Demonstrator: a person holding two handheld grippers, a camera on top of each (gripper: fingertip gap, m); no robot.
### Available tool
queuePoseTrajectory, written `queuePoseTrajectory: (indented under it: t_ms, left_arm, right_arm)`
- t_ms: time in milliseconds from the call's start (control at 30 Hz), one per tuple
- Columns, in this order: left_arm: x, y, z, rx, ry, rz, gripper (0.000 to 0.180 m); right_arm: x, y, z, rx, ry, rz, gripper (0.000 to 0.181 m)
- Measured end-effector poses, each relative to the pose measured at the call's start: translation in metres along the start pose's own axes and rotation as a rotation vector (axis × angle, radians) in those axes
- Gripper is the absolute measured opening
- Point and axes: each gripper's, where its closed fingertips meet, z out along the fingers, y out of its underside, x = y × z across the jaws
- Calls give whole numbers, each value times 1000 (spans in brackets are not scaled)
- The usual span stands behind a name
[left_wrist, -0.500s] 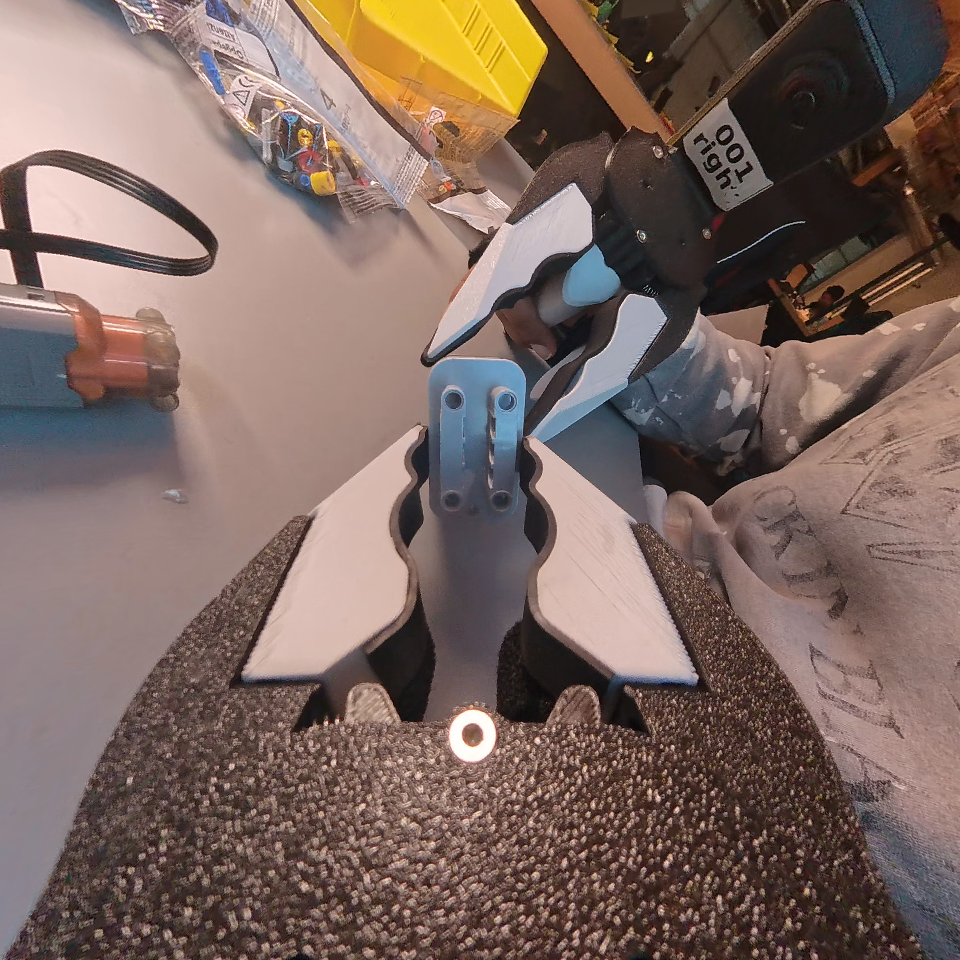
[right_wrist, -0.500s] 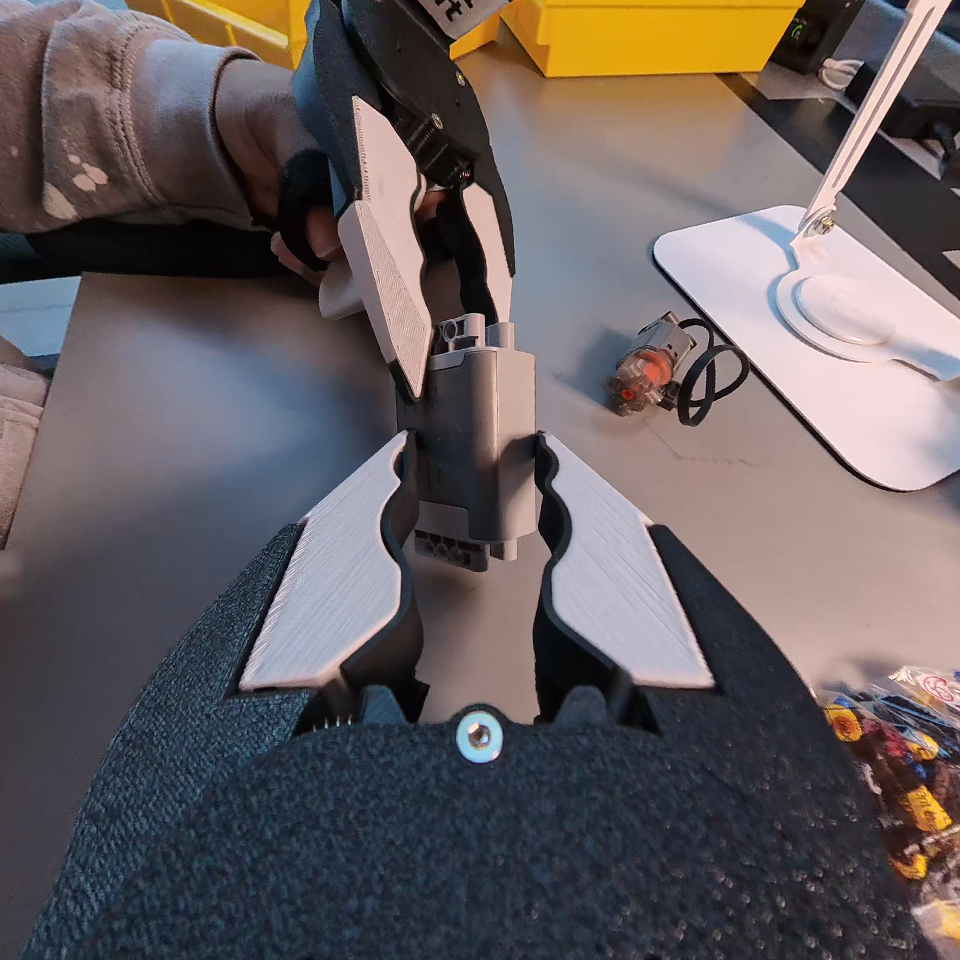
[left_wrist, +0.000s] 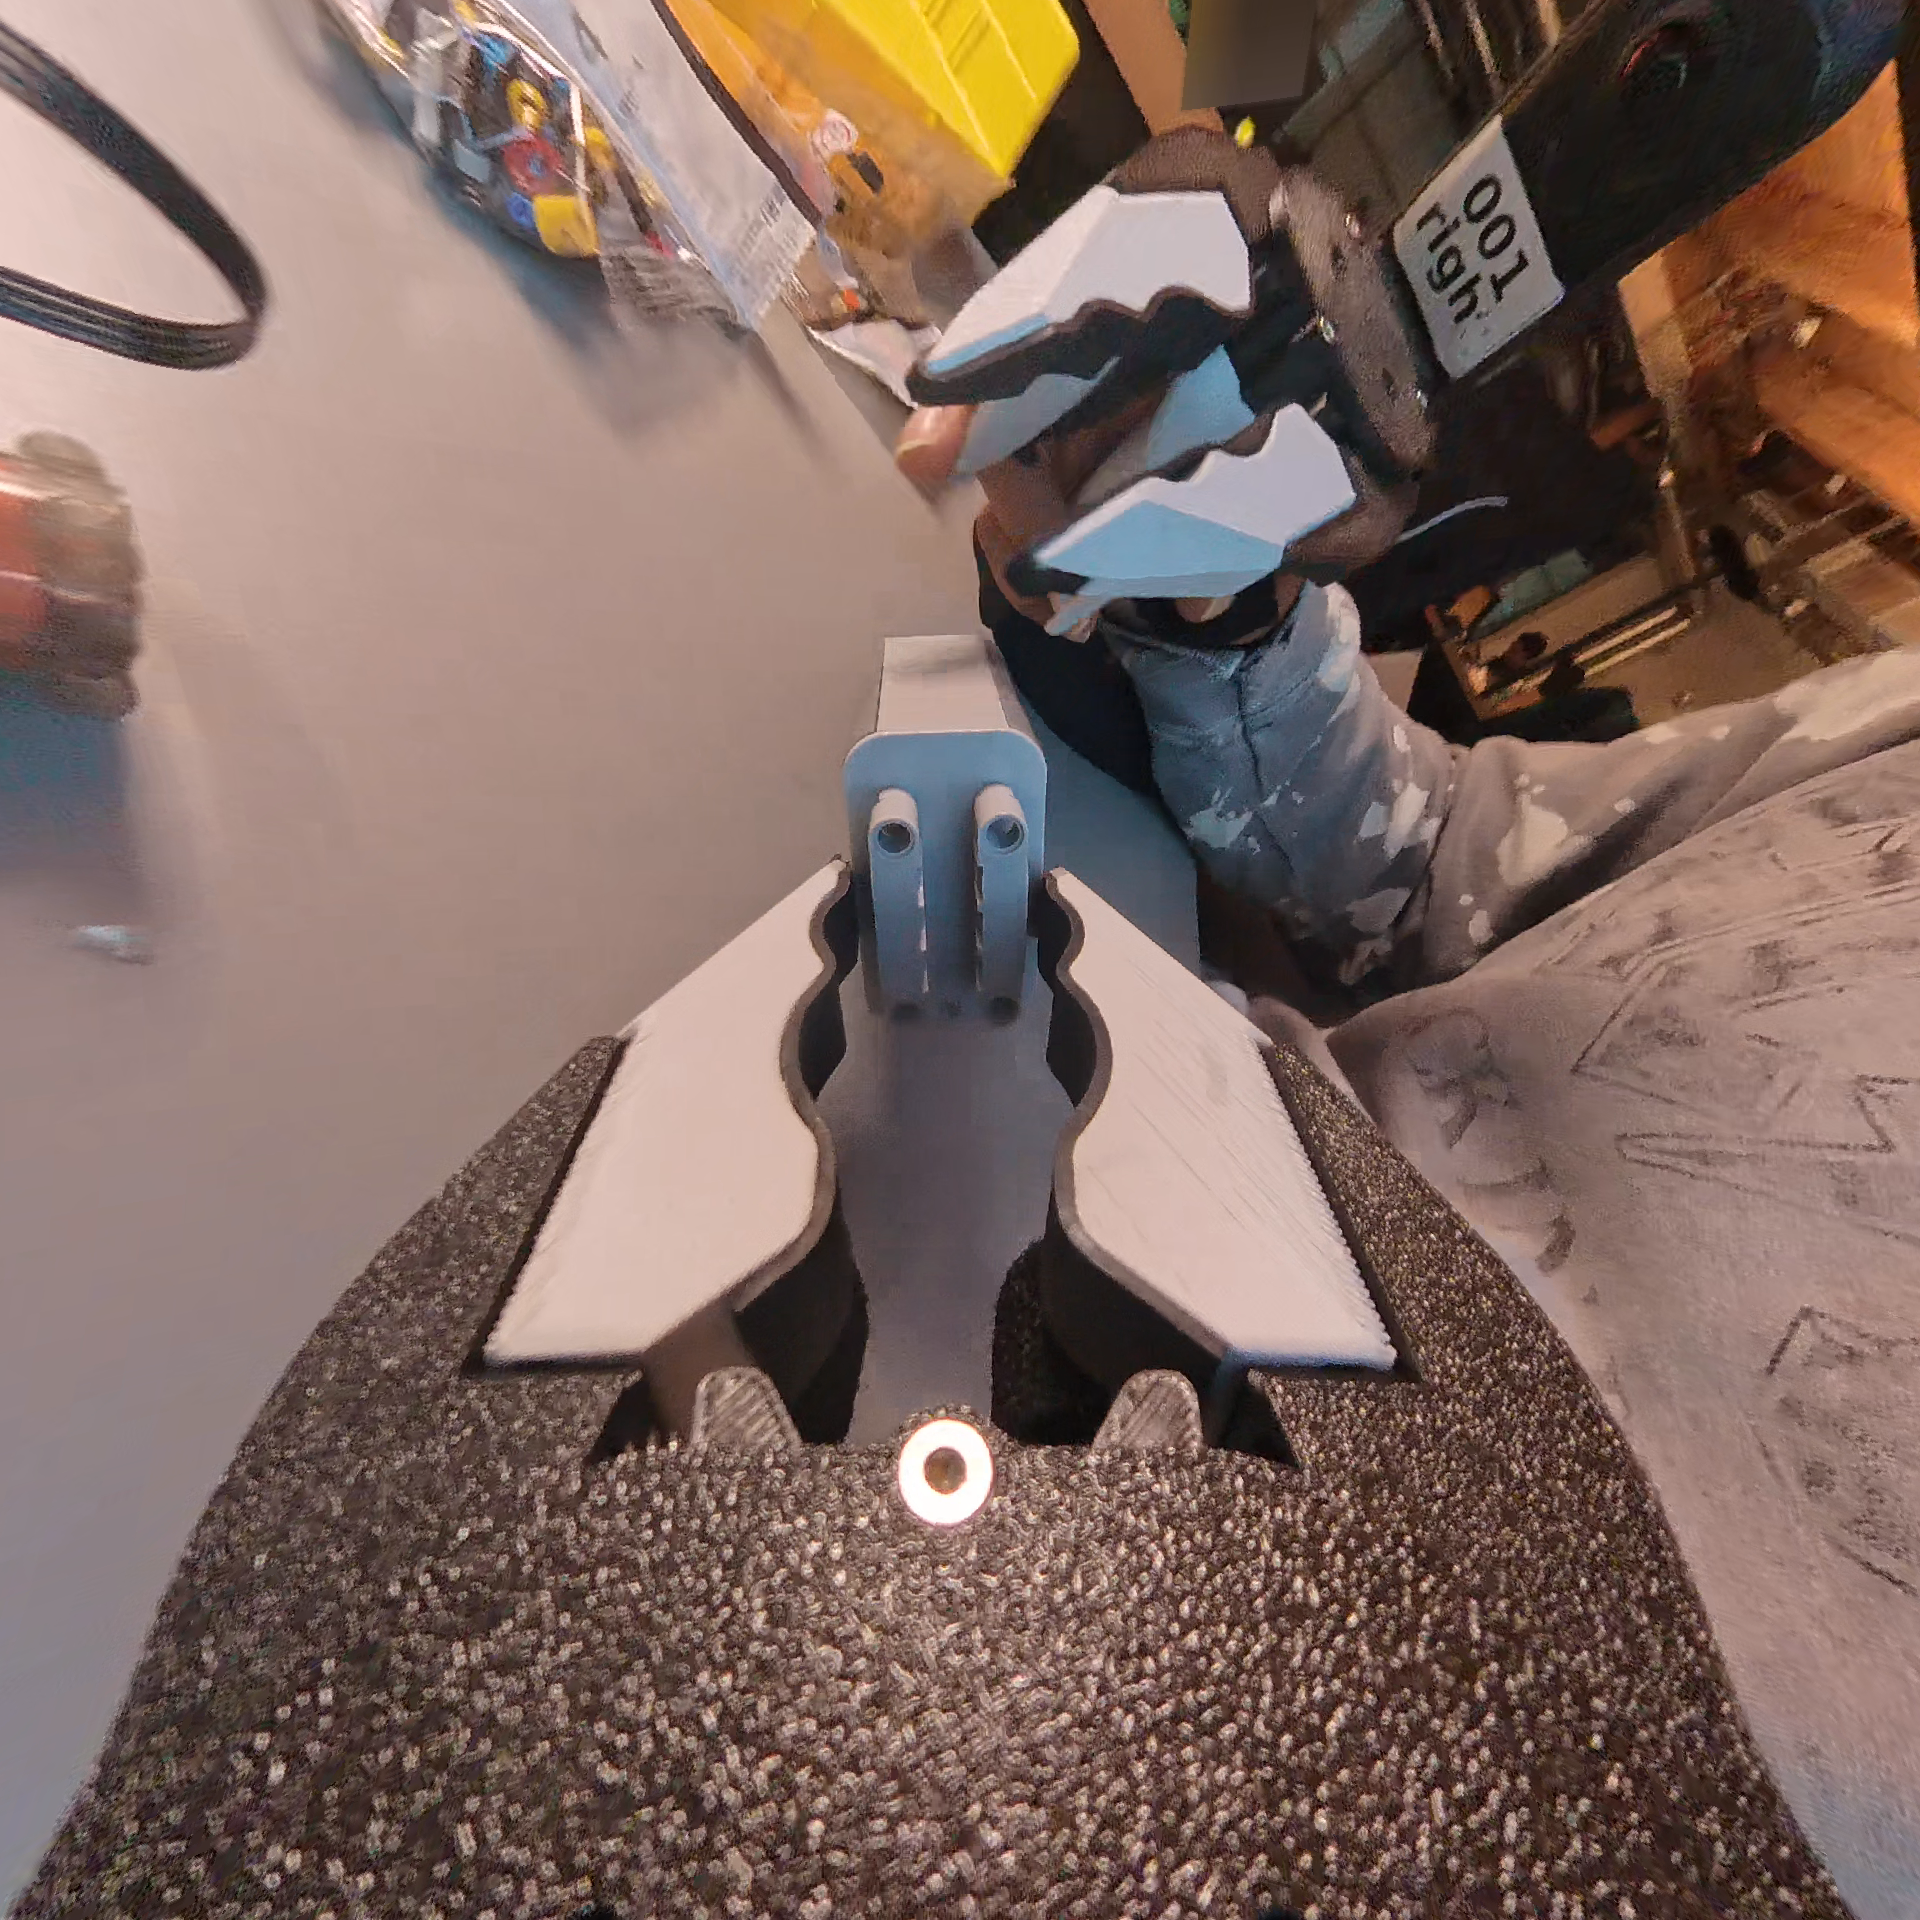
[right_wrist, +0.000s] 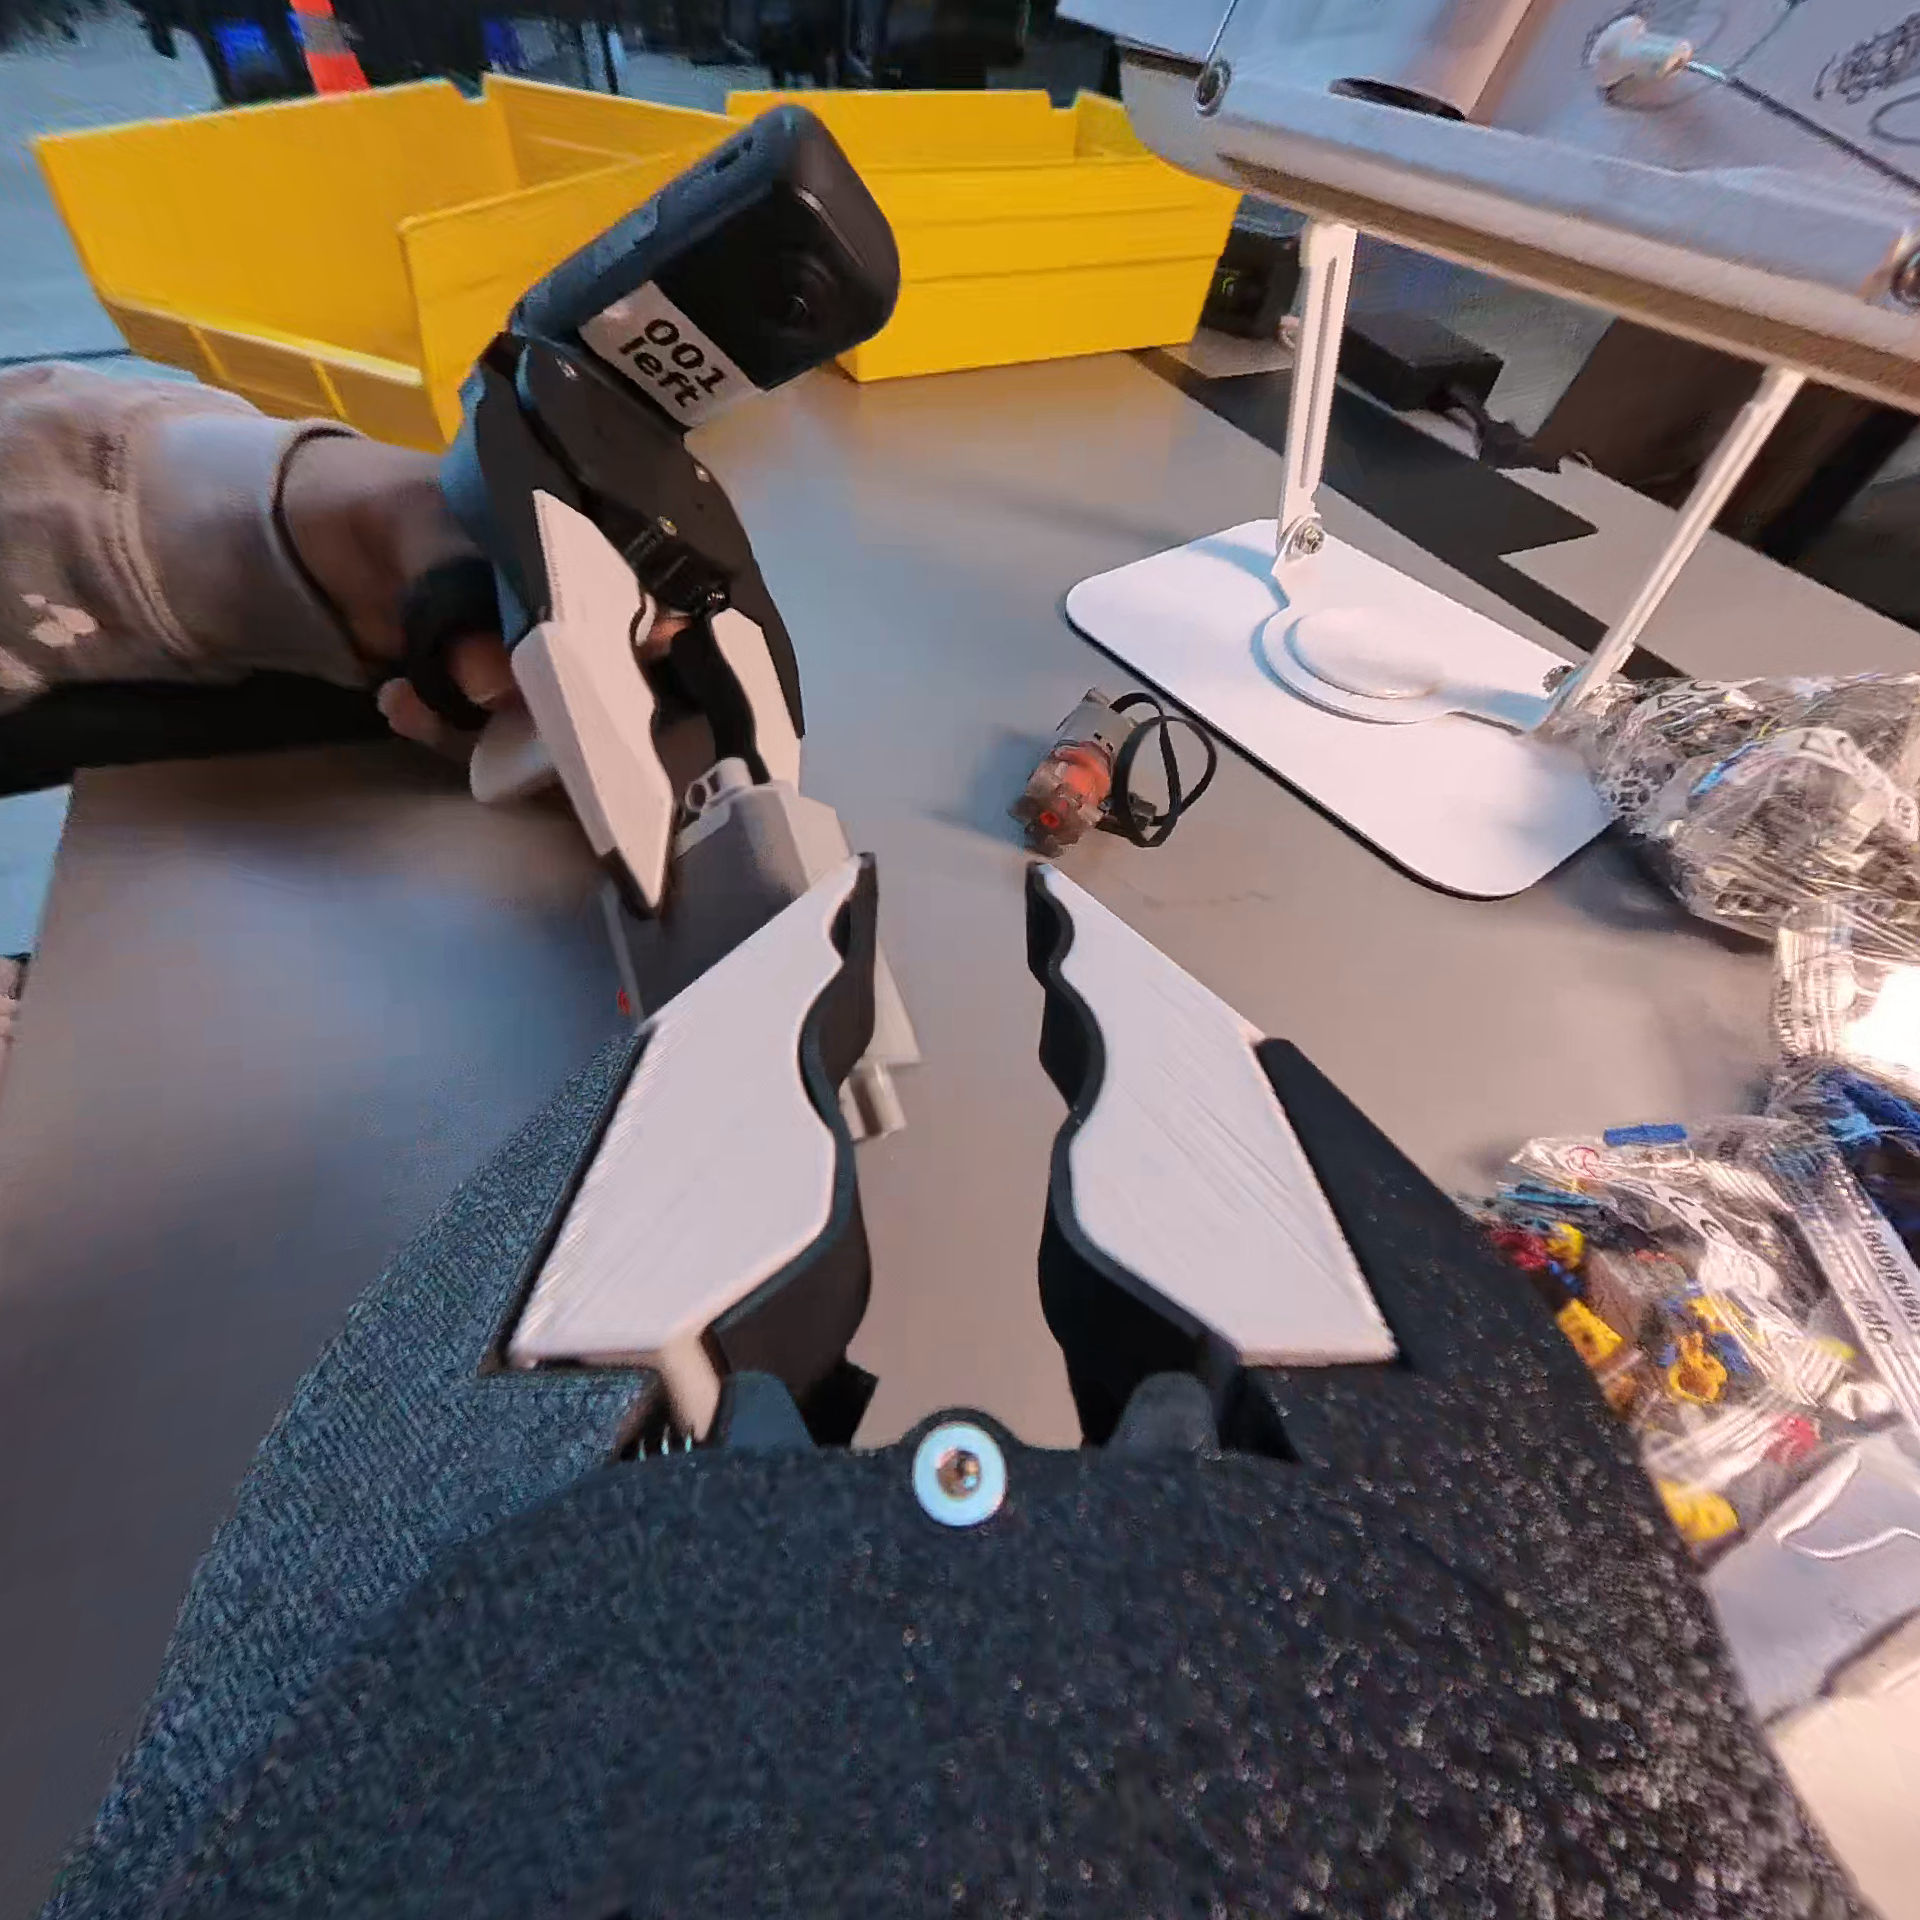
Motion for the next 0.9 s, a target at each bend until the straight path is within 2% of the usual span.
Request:
queuePoseTrajectory:
  t_ms: [133,267,433,567,633,700,767,900]
  left_arm:
    - [-3,-11,-7,69,23,-65,32]
    - [-6,-12,-7,77,64,-170,32]
    - [-14,-12,-7,90,57,-242,32]
    - [-16,-14,-8,108,40,-249,32]
    - [-17,-14,-8,112,45,-264,32]
    - [-18,-16,-9,122,53,-277,32]
    - [-13,-22,-12,156,94,-274,35]
    - [12,-39,-26,248,239,-214,42]
  right_arm:
    - [-16,8,0,-63,-80,-47,54]
    - [-33,27,15,-145,-106,-110,52]
    - [-36,32,22,-192,-125,-92,51]
    - [-43,40,26,-260,-109,-122,76]
    - [-45,42,31,-270,-91,-123,73]
    - [-39,43,34,-276,-43,-143,62]
    - [-36,39,33,-264,-62,-48,59]
    - [-34,8,26,-71,-169,267,59]
